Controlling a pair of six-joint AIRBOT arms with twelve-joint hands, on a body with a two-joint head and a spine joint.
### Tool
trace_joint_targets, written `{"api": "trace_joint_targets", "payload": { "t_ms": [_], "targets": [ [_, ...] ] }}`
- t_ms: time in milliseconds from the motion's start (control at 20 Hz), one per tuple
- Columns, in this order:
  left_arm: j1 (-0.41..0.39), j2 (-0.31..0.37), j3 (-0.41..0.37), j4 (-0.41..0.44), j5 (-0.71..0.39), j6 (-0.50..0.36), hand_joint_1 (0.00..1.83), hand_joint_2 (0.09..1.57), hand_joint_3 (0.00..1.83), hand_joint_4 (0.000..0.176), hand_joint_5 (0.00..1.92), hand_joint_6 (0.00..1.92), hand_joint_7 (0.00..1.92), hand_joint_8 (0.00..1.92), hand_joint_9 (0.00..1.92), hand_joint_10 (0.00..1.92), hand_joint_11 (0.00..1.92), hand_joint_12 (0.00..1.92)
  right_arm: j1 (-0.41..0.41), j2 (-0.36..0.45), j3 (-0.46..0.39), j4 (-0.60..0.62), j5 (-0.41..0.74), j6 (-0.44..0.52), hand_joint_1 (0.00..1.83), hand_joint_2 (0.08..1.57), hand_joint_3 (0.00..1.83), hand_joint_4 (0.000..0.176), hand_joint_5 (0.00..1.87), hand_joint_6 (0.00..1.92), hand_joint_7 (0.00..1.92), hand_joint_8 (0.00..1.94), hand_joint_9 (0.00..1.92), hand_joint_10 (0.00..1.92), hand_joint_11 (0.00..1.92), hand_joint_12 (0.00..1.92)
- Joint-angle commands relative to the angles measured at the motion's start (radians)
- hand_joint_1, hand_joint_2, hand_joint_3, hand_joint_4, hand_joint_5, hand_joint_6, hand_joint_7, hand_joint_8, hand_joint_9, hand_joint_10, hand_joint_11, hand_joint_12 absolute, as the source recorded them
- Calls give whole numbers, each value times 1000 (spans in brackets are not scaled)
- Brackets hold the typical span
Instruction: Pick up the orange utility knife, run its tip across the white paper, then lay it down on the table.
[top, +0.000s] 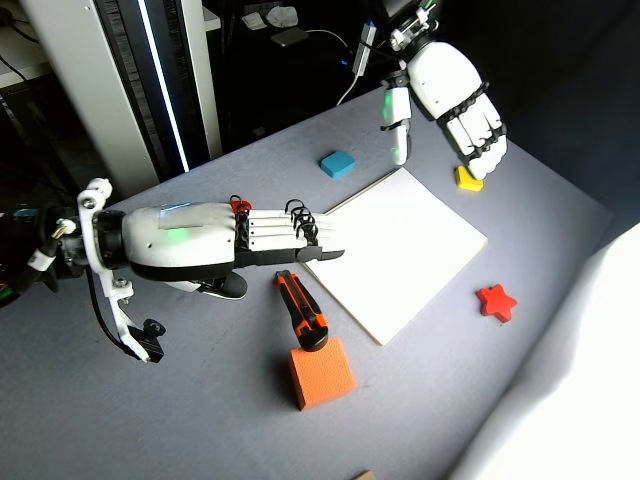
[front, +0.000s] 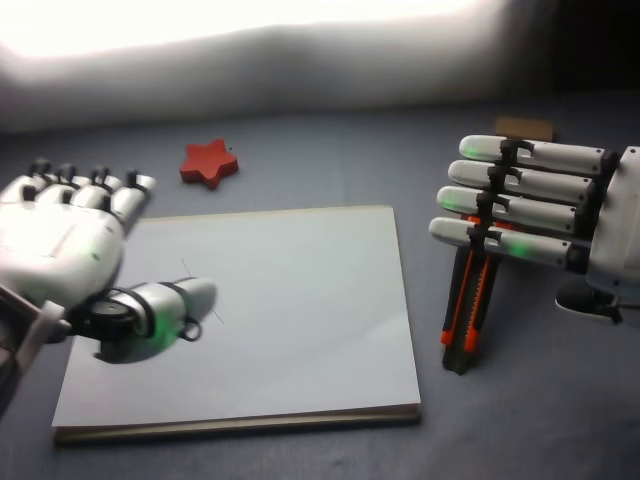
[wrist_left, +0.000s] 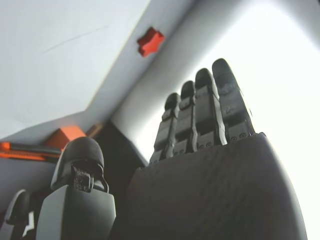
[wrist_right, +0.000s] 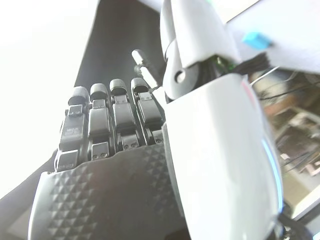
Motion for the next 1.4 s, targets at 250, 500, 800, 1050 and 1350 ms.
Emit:
{"api": "trace_joint_targets", "payload": {
  "t_ms": [250, 500, 800, 1050, 1350],
  "targets": [
    [-20, -50, -5, 47, -102, -11, 3, 1245, 2, 34, 22, 0, 62, 0, 41, 1, 0, 218, 56, -28, 32, -17, -40, -10, 1051, 1032, 0, 0, 0, 0, 0, 0, 0, 0, 0, 0],
    [16, -49, 5, 51, -128, -67, 16, 1250, 2, 23, 35, 3, 74, 1, 64, 6, 0, 278, 105, -78, 49, -55, -129, 7, 1050, 1051, 4, 0, 0, 0, 0, 0, 0, 0, 0, 0],
    [24, -60, 38, 39, -136, -73, 43, 1250, 0, 34, 56, 4, 104, 6, 89, 8, 0, 340, 145, -161, 123, -125, -192, 6, 1025, 1050, 2, 0, 0, 0, 0, 0, 0, 0, 0, 0],
    [34, -60, 45, 35, -104, -84, 45, 1249, 0, 32, 78, 5, 79, 1, 88, 1, 0, 427, 173, -185, 141, -154, -267, 21, 974, 1070, 10, 0, 0, 0, 0, 0, 0, 0, 0, 0],
    [32, -60, 50, 35, -54, -85, 44, 1254, 1, 27, 83, 6, 87, 6, 104, 3, 0, 454, 252, -184, 140, -226, -398, 132, 973, 1083, 12, 0, 0, 0, 0, 0, 0, 0, 0, 0]
  ]
}}
